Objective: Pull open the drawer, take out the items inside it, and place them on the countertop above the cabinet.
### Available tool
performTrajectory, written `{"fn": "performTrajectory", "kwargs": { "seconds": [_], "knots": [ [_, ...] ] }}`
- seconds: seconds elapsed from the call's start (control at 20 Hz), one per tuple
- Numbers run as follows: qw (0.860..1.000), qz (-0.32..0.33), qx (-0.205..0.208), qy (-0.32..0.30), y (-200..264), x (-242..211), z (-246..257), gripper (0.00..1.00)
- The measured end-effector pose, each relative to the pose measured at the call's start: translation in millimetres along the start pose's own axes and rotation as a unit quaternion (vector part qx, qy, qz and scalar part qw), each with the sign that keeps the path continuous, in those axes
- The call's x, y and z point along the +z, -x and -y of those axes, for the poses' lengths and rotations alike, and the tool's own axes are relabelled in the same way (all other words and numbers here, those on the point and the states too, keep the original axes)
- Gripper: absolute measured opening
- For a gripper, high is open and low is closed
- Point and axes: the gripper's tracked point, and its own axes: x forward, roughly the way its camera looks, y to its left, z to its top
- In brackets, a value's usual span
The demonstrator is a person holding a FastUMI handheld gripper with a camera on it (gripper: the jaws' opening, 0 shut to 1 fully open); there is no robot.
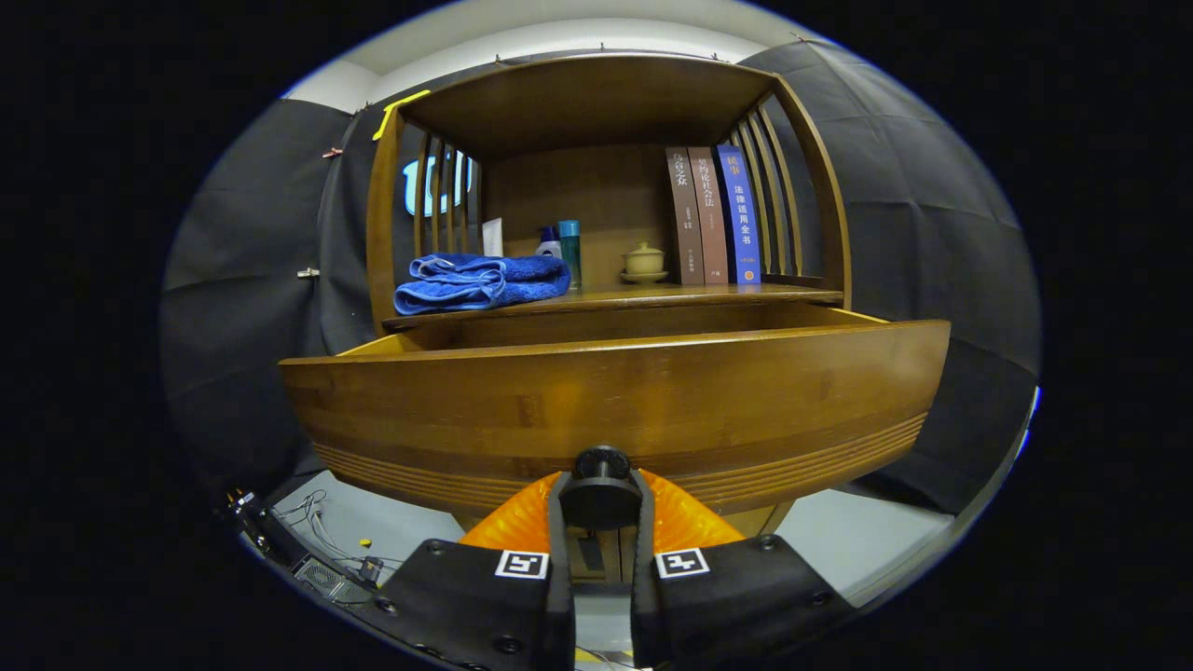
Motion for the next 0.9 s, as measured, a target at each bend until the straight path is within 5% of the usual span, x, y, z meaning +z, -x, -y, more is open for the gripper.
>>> {"fn": "performTrajectory", "kwargs": {
  "seconds": [0.45, 0.75, 0.9],
  "knots": [
    [1.0, -0.007, -0.005, 0.003, 16, -13, 1, 0.28],
    [1.0, -0.011, -0.001, 0.021, 24, -6, 2, 0.97],
    [0.999, -0.022, -0.002, 0.048, 43, 2, 10, 1.0]
  ]
}}
